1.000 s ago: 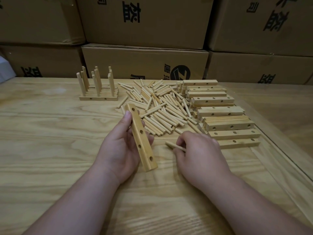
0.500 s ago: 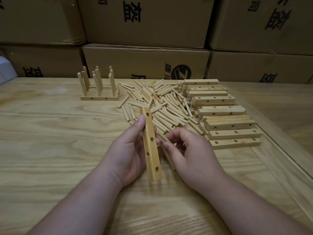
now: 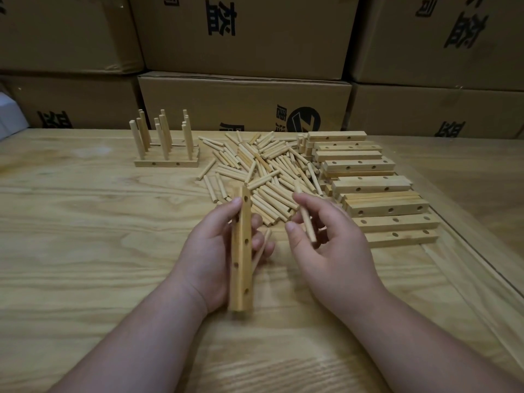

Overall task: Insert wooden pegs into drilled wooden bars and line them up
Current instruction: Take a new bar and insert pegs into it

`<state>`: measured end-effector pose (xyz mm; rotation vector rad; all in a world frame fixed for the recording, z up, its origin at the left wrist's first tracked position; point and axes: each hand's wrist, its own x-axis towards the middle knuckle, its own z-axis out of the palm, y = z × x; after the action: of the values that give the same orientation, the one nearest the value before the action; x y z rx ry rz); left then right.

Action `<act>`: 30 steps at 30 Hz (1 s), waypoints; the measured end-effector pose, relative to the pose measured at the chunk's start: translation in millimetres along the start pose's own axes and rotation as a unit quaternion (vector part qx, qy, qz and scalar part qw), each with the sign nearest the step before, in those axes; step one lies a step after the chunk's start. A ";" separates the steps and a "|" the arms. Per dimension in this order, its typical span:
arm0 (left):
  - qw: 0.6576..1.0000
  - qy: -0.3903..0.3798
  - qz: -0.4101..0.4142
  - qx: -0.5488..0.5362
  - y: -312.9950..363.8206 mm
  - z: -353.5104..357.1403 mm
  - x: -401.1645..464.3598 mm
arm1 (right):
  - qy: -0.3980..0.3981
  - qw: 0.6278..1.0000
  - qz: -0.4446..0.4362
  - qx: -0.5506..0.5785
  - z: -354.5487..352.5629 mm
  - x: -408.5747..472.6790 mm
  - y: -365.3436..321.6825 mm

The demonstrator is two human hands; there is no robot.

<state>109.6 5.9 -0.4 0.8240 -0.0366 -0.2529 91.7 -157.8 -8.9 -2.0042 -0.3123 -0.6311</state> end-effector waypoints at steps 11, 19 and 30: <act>0.998 -0.010 -0.012 0.061 -6.6 -1.0 1.1 | 0.053 0.992 -0.045 0.103 -0.3 -2.9 -12.1; 0.991 -0.021 -0.006 0.130 -11.0 -3.1 1.3 | 0.029 0.981 -0.026 0.192 -1.2 -4.7 -20.9; 0.984 0.000 -0.001 0.176 -10.7 0.6 -0.2 | 0.015 0.981 0.028 0.189 -4.5 -3.4 -21.1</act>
<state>107.0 -1.5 -7.9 1.1759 -0.0829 -0.2522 77.7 -151.2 6.5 -1.6319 -0.3307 -0.5213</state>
